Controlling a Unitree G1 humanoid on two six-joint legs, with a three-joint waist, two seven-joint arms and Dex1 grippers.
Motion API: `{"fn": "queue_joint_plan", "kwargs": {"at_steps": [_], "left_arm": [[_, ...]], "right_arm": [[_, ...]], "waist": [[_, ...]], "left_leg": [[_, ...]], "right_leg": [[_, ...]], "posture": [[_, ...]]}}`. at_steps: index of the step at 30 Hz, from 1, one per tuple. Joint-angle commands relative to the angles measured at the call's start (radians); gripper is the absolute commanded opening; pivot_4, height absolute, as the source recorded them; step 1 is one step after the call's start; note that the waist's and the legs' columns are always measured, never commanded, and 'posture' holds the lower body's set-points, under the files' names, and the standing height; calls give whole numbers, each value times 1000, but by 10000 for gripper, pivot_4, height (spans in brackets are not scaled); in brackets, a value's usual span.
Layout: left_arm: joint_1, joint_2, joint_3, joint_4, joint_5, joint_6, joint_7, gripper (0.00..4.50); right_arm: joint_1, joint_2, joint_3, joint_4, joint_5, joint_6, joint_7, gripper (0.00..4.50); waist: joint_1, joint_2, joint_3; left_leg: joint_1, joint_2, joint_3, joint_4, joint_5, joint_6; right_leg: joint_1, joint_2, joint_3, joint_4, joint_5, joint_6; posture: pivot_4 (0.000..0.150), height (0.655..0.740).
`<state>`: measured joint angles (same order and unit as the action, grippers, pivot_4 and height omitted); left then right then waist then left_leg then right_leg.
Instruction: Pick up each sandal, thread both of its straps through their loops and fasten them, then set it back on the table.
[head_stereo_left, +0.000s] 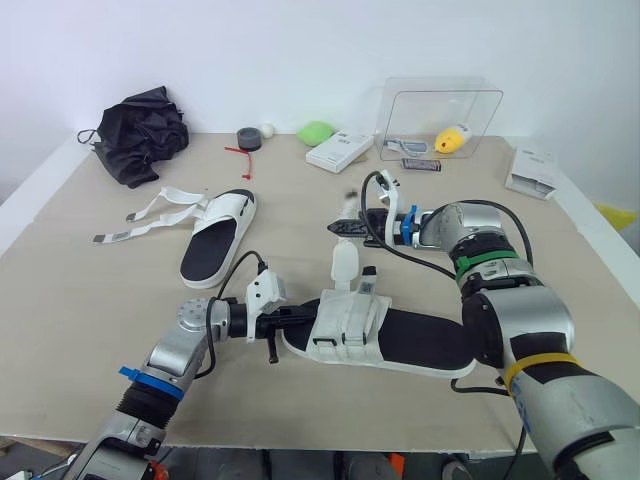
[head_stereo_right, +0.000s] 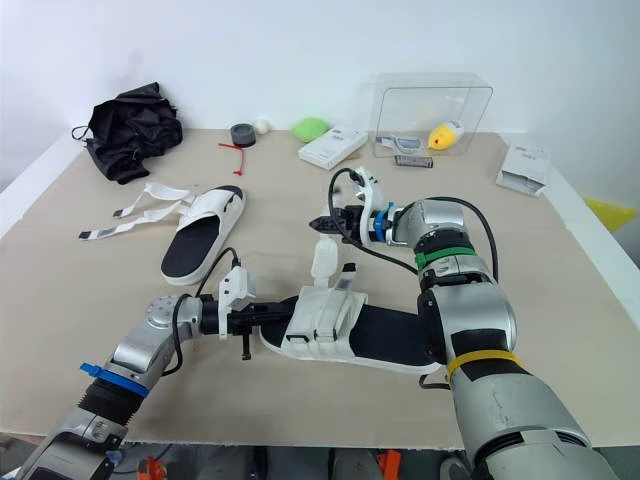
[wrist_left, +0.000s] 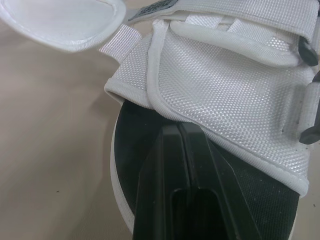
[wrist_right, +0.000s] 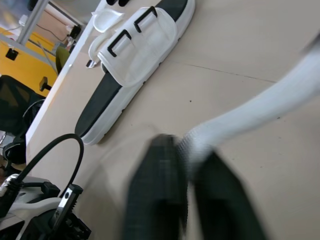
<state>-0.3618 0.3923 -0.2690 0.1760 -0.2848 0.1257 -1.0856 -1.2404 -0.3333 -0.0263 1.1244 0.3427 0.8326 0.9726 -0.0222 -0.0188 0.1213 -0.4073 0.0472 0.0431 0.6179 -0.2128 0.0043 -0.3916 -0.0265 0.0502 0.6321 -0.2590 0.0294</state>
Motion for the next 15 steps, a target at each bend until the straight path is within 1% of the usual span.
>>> {"fn": "queue_joint_plan", "kwargs": {"at_steps": [1,3,4,6,7,8,10,12,13,15], "left_arm": [[59,32,-74,133,102,84,14,0],[58,32,-75,133,103,84,13,0],[58,31,-76,134,103,84,12,0],[57,30,-77,134,103,84,12,0],[56,29,-77,134,102,85,11,0],[55,28,-78,135,102,85,11,0],[54,28,-78,135,100,86,11,0],[56,28,-78,133,100,87,11,0],[57,29,-78,131,100,88,11,0],[57,29,-77,133,100,88,10,0]], "right_arm": [[-12,-5,-14,-69,-3,-8,41,617],[0,-5,-8,-103,-12,-29,44,617],[17,-4,-3,-139,-25,-71,28,617],[68,-3,21,-242,-60,-158,5,617],[95,-4,24,-306,-51,-154,17,617],[133,-10,29,-401,-38,-148,34,617],[244,-36,64,-662,-28,-146,59,617],[346,-64,100,-890,-46,-186,47,617],[393,-81,118,-988,-62,-223,47,617],[507,-127,153,-1196,-109,-384,59,617]], "waist": [[0,0,0],[0,0,0],[0,0,0],[0,0,0],[0,0,0],[1,0,0],[2,1,1],[2,2,1],[3,2,1],[4,1,1]], "left_leg": [[0,0,0,0,0,0],[0,0,0,0,0,0],[0,0,0,0,0,0],[0,0,0,0,0,0],[0,0,0,0,0,0],[0,0,-1,0,0,0],[0,0,0,0,0,0],[-1,0,-1,0,0,0],[-1,0,-1,0,0,-1],[0,-1,-2,0,0,-1]], "right_leg": [[0,0,0,0,0,0],[0,0,0,0,0,0],[0,0,0,0,0,0],[0,0,0,0,1,2],[0,0,0,0,1,2],[0,1,0,1,1,2],[0,0,1,1,1,3],[0,0,0,1,1,4],[0,0,0,1,0,5],[0,0,-1,1,0,5]], "posture": [[1500,7400],[1500,7400],[1500,7400],[1500,7400],[1500,7400],[1500,7400],[1500,7400],[1500,7400],[1500,7400],[1500,7400]]}}
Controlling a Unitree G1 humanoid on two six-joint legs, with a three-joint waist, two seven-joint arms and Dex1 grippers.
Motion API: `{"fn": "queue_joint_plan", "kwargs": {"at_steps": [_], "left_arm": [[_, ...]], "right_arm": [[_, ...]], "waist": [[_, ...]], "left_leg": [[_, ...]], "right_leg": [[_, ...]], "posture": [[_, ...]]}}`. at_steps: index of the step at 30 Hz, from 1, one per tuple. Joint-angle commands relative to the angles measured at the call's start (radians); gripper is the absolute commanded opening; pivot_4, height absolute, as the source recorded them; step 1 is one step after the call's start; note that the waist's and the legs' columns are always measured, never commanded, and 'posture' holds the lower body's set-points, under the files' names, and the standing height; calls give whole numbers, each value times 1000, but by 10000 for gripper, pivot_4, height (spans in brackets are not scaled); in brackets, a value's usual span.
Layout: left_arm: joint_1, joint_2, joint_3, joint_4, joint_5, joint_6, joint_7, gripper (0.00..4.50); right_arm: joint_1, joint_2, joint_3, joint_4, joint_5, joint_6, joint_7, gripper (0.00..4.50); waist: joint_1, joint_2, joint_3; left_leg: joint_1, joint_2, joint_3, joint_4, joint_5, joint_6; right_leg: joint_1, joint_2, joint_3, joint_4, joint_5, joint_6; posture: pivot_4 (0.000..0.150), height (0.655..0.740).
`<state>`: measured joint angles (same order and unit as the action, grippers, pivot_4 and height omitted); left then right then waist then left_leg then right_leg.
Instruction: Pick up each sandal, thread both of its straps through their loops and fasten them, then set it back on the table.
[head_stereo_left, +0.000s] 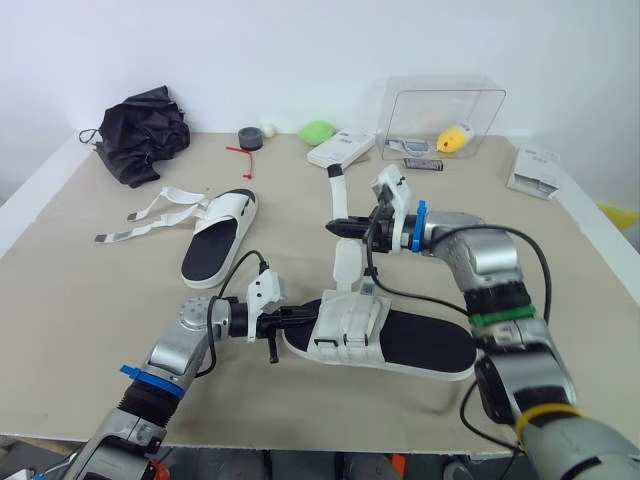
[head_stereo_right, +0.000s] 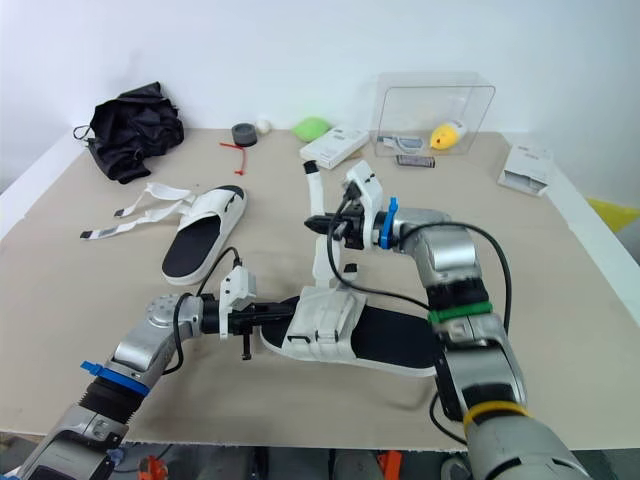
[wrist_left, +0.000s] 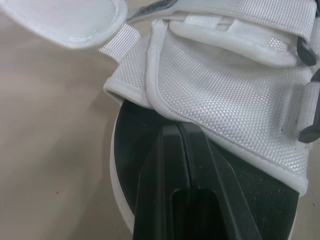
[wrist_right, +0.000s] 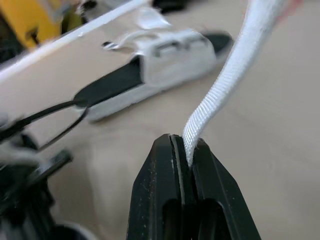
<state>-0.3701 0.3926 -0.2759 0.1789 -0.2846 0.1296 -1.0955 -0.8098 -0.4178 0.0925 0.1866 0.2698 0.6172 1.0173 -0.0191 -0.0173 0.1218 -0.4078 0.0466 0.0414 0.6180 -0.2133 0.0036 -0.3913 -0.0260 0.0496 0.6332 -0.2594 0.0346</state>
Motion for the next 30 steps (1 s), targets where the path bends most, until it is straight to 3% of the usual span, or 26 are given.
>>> {"fn": "queue_joint_plan", "kwargs": {"at_steps": [1,7,12,17,18,19,23,30], "left_arm": [[65,29,-70,132,100,84,19,0],[59,31,-70,142,100,80,15,0],[46,21,-74,161,101,75,14,0],[38,13,-75,172,102,70,11,0],[36,13,-75,174,103,69,10,0],[36,13,-75,176,103,68,10,0],[35,15,-75,179,106,64,8,0],[29,13,-78,189,109,62,1,0]], "right_arm": [[133,-68,48,-349,-66,-275,21,617],[301,-173,105,-504,-219,-706,20,617],[379,-253,165,-421,-398,-1105,-25,617],[403,-299,198,-315,-496,-1266,-68,617],[406,-305,203,-313,-489,-1268,-63,7291],[408,-309,205,-312,-485,-1268,-65,9899],[410,-320,183,-317,-475,-1297,-107,29134],[447,-423,95,-437,-315,-1156,-70,29134]], "waist": [[0,0,0],[-2,-2,1],[-2,-4,1],[0,-5,2],[0,-5,2],[-1,-5,2],[0,-8,1],[2,-9,1]], "left_leg": [[0,0,-1,0,0,0],[3,0,0,1,0,-1],[4,0,1,1,0,-1],[9,0,2,2,0,-2],[10,0,2,2,0,-2],[10,0,3,2,0,-2],[16,0,5,1,0,-2],[15,-1,8,1,-1,-3]], "right_leg": [[0,0,-1,0,-3,4],[2,0,0,0,-6,3],[2,0,0,0,-6,1],[3,0,1,0,-6,0],[3,-1,1,0,-6,0],[4,-1,2,0,-6,0],[8,-3,2,0,-6,-1],[11,-12,0,0,-4,-7]], "posture": [[1500,7400],[1500,7400],[1500,7400],[1500,7400],[1500,7400],[1500,7400],[1500,7400],[1500,7400]]}}
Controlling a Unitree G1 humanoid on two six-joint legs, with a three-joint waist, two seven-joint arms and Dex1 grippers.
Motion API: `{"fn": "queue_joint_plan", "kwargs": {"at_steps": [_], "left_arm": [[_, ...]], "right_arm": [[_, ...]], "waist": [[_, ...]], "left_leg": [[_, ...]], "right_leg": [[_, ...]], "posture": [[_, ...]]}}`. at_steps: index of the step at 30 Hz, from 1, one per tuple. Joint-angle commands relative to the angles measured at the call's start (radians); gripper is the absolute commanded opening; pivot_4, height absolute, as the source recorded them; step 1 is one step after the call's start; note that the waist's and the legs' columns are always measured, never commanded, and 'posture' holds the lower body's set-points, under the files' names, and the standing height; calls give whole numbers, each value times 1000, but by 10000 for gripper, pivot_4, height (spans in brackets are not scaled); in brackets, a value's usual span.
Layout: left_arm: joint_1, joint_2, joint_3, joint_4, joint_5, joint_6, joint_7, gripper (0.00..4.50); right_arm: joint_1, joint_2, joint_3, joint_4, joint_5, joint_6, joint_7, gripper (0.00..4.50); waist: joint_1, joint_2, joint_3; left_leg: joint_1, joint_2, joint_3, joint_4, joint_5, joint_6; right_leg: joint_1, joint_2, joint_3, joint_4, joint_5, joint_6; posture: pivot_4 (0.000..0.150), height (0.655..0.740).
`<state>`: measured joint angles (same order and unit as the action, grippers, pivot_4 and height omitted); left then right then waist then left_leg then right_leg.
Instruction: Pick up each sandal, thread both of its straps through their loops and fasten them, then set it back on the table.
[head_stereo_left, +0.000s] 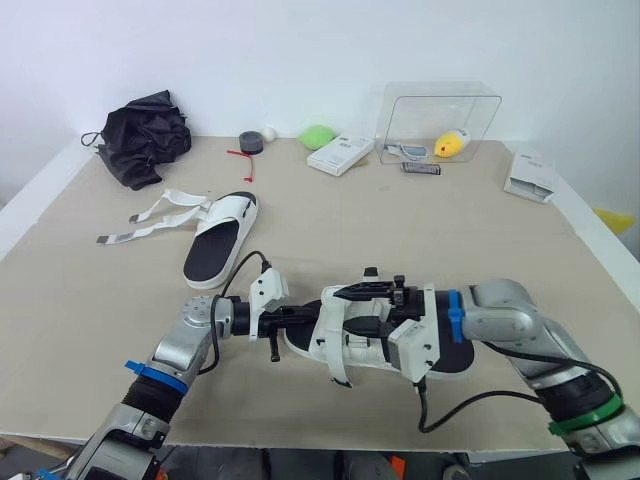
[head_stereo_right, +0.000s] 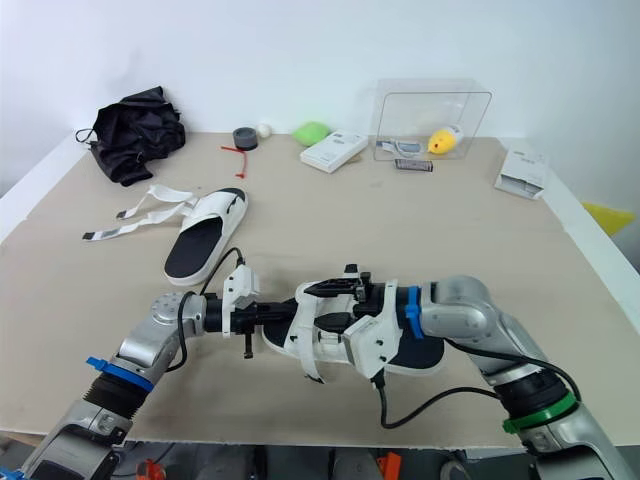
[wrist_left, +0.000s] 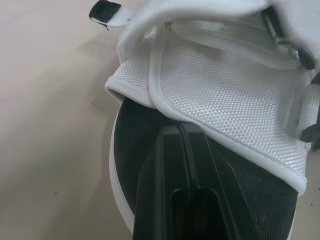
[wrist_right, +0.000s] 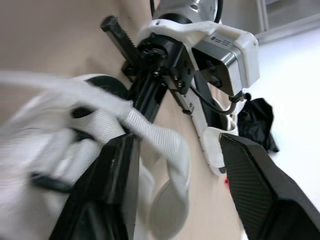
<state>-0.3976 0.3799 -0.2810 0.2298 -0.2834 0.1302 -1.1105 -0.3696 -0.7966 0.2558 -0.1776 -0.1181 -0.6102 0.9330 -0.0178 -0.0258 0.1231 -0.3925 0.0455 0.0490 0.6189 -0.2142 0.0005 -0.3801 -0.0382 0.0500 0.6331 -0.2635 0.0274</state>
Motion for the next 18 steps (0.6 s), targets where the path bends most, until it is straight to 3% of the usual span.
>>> {"fn": "queue_joint_plan", "kwargs": {"at_steps": [1,4,8,10,12,15,18], "left_arm": [[56,26,-73,138,108,62,15,0],[53,25,-74,141,107,61,12,0],[56,29,-78,142,108,60,4,0],[57,30,-79,143,108,59,2,0],[54,29,-78,145,108,59,3,0],[57,27,-79,140,107,62,6,0],[68,29,-81,129,105,65,7,0]], "right_arm": [[14,-62,-92,-96,109,131,19,29134],[62,-168,-225,-228,379,515,50,29134],[147,-350,-398,-428,1032,1120,-22,29134],[191,-422,-461,-476,1330,1288,-76,29134],[233,-436,-483,-505,1536,1351,-185,29134],[307,-429,-447,-529,1720,1414,-378,29134],[337,-420,-381,-565,1693,1466,-488,29134]], "waist": [[0,0,0],[2,-1,1],[5,-2,1],[5,-2,1],[5,-3,1],[4,-3,1],[3,-3,1]], "left_leg": [[0,0,0,0,0,0],[-1,0,0,0,0,0],[-1,1,0,0,0,0],[0,1,-2,-1,0,0],[1,1,-4,-2,-1,0],[0,1,-6,-2,-1,0],[0,1,-6,-2,-1,-1]], "right_leg": [[0,0,0,0,0,0],[0,-1,-1,0,0,0],[1,-3,-1,-1,0,0],[3,-3,-2,-1,-1,-2],[4,-3,-4,-1,-6,2],[5,-3,-6,-2,-8,5],[5,-4,-6,-3,-9,6]], "posture": [[1500,7400],[1500,7400],[1500,7400],[1500,7400],[1500,7400],[1500,7400],[1500,7400]]}}
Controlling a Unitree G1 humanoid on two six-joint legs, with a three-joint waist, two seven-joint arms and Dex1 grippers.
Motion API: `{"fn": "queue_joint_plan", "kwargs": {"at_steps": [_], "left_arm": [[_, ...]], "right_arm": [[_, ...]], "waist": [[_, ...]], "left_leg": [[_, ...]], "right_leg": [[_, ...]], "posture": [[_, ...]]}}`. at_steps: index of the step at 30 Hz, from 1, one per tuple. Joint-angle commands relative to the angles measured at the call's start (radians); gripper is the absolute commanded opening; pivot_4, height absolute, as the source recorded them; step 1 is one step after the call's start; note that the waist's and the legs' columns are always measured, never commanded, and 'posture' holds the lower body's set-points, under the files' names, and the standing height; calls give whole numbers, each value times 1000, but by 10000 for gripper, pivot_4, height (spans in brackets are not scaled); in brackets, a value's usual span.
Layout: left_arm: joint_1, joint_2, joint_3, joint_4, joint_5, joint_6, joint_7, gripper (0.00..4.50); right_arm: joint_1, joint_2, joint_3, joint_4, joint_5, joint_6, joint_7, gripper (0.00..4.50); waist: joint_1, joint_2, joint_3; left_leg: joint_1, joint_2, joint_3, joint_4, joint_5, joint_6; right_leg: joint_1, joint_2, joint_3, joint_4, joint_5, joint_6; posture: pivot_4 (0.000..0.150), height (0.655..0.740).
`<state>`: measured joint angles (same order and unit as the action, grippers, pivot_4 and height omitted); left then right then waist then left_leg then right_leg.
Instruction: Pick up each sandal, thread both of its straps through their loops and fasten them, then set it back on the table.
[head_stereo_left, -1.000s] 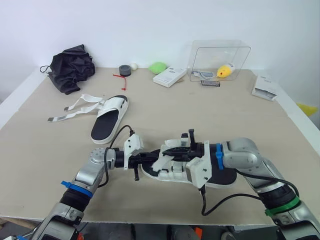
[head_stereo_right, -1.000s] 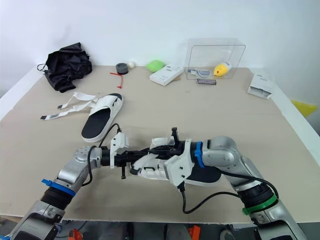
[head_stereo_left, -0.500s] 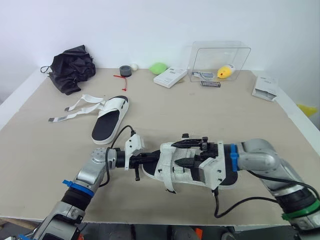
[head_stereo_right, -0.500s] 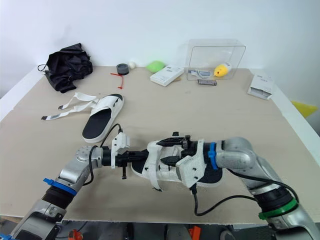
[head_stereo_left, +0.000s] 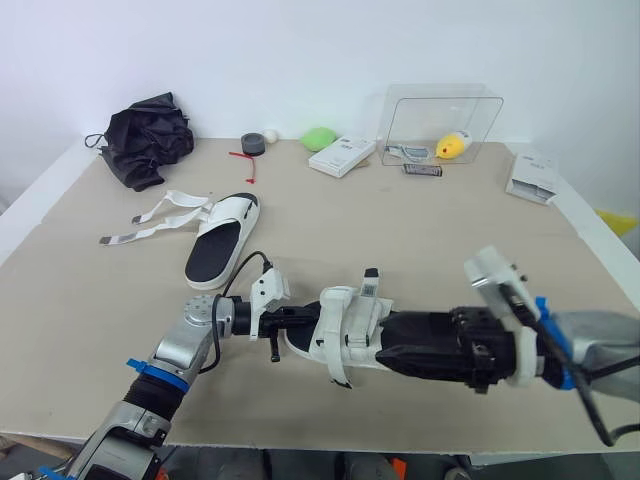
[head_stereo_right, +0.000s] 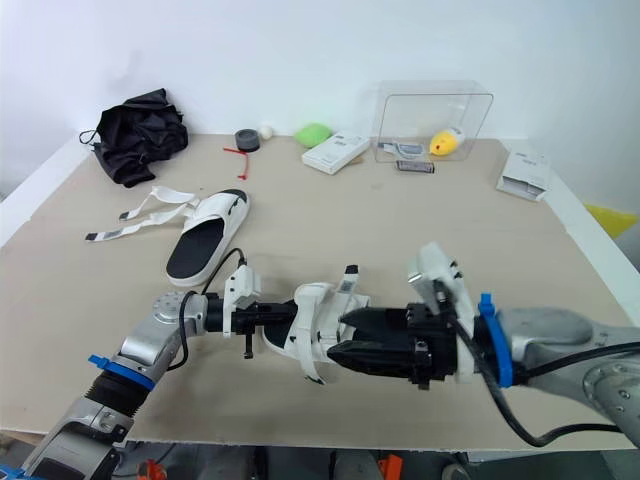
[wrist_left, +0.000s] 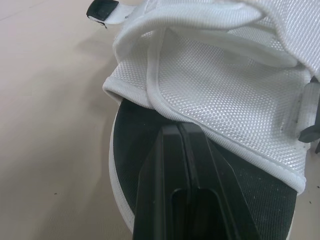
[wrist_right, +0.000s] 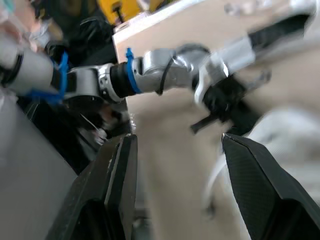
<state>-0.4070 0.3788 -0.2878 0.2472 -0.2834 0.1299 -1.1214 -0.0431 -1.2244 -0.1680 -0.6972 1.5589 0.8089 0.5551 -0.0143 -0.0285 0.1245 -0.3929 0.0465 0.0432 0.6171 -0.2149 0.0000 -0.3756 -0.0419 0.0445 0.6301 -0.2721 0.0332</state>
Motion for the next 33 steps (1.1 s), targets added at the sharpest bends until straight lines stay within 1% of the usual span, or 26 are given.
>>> {"fn": "queue_joint_plan", "kwargs": {"at_steps": [1,2,3,5,6,8,13,16,20,24,25,28,33], "left_arm": [[82,31,-75,108,106,65,19,0],[85,32,-75,105,106,66,19,0],[87,33,-75,104,106,67,19,0],[88,34,-75,104,107,67,19,0],[85,34,-74,106,107,67,19,0],[76,32,-71,111,107,68,19,0],[68,29,-75,111,105,65,13,0],[74,32,-77,88,89,72,-9,0],[97,51,-87,37,73,86,-54,0],[105,63,-90,7,69,101,-63,0],[105,62,-90,4,69,104,-62,0],[106,72,-88,-29,61,125,-70,0],[109,80,-83,-59,54,149,-66,0]], "right_arm": [[14,22,84,-60,-27,65,-146,29134],[17,32,116,-74,-43,81,-169,29134],[15,29,147,-79,-27,111,-183,29134],[-5,37,206,-81,-64,159,-216,29134],[-29,49,241,-51,-48,189,-262,29134],[-86,92,295,0,-67,232,-331,29134],[-230,177,365,99,78,311,-416,29134],[-289,206,389,138,137,335,-461,29134],[-335,234,420,181,156,369,-487,29134],[-366,259,432,212,176,388,-510,29134],[-371,263,433,217,180,391,-515,29134],[-398,289,444,245,169,405,-533,29134],[-416,323,455,271,145,423,-579,29134]], "waist": [[-1,0,0],[-1,0,-1],[-3,0,-1],[-4,2,-2],[-4,2,-2],[-4,1,-2],[-4,2,-2],[-4,2,-2],[-4,3,-3],[-6,0,-3],[-6,0,-3],[-6,0,-3],[-8,0,-2]], "left_leg": [[0,0,0,0,0,0],[0,0,0,0,0,0],[0,0,-1,0,0,0],[-1,0,-1,0,-1,-1],[-1,0,-1,0,-1,-1],[-1,0,-1,0,-1,-1],[-2,0,-1,0,-1,-1],[-4,0,-1,0,-1,-1],[-11,-1,-2,0,0,-1],[-14,-1,-2,0,-4,4],[-14,-1,-2,1,-5,7],[-14,-1,-3,1,-7,10],[-14,2,-4,1,-8,11]], "right_leg": [[0,0,0,0,0,0],[-1,-1,0,0,0,0],[-4,-1,-1,-1,0,1],[-5,-1,-1,-1,0,1],[-5,-1,-1,-1,0,1],[-5,-1,-1,-1,0,1],[-6,-1,-1,-1,0,1],[-6,0,-2,-1,0,1],[-8,1,-3,-1,0,1],[-10,3,-2,-1,2,-2],[-10,3,-1,0,2,0],[-10,7,0,0,1,1],[-10,13,1,0,1,0]], "posture": [[1500,7400],[1500,7400],[1500,7400],[1500,7400],[1500,7400],[1500,7400],[1500,7400],[1500,7400],[1500,7400],[1500,7400],[1500,7400],[1500,7400],[1500,7400]]}}
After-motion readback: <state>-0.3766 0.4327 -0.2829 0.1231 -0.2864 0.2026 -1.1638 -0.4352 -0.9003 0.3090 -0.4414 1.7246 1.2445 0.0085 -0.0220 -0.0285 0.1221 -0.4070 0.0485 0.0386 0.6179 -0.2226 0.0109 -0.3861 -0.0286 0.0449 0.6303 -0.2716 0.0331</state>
